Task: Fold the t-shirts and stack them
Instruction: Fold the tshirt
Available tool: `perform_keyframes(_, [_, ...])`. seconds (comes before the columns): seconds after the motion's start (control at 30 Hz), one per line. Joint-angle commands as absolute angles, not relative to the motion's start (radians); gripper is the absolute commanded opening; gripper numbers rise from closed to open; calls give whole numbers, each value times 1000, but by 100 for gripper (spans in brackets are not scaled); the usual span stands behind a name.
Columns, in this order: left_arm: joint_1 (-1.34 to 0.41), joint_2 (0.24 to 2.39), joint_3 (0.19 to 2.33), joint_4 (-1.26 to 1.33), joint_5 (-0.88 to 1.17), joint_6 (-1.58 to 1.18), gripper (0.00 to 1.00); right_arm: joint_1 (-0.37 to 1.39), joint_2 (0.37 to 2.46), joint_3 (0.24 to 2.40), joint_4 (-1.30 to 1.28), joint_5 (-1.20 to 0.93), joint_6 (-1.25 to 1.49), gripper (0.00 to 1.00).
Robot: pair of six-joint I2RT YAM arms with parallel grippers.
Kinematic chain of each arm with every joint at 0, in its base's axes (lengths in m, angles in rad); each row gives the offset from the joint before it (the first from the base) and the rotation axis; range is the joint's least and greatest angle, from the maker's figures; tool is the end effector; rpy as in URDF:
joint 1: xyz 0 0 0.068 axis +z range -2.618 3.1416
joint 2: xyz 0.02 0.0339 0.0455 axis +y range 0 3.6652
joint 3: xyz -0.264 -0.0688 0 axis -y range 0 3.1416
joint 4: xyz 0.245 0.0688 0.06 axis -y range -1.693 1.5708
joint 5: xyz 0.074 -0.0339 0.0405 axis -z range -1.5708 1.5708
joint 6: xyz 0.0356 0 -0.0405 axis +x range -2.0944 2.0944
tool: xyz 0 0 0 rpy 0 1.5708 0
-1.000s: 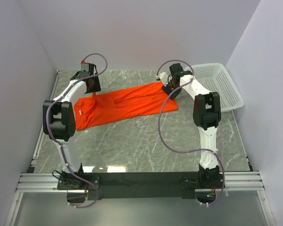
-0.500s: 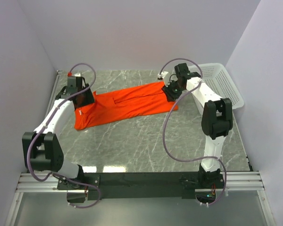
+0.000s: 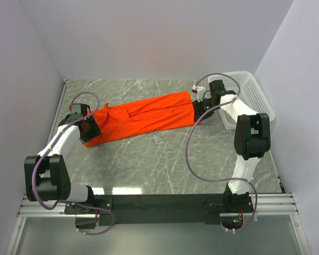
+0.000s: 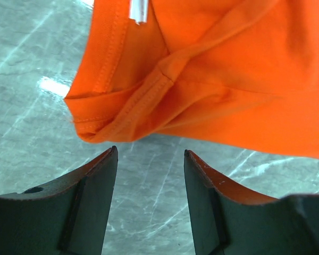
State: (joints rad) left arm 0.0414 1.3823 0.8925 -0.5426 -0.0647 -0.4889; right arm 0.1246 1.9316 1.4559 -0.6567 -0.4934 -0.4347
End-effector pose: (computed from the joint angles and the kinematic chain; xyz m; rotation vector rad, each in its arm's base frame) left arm 0.2708 0.0135 0.2165 -0.7042 2.5046 -0.0772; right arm 0.3980 0.0668 0.2062 -0.8524 2.4432 0.5539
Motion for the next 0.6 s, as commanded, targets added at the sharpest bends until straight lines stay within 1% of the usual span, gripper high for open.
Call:
perform_keyframes(0.0, [60, 1345, 893, -502, -58, -495, 58, 106, 1920, 1445, -551, -454, -287, 42])
perform_keyframes(0.33, [67, 1387, 891, -483, -8, -457, 58, 106, 2006, 1479, -520, -328, -229, 42])
perform_keyframes(0.57, [67, 1434, 896, -480, 9, -445, 57, 104, 2029, 1485, -511, -301, -221, 42])
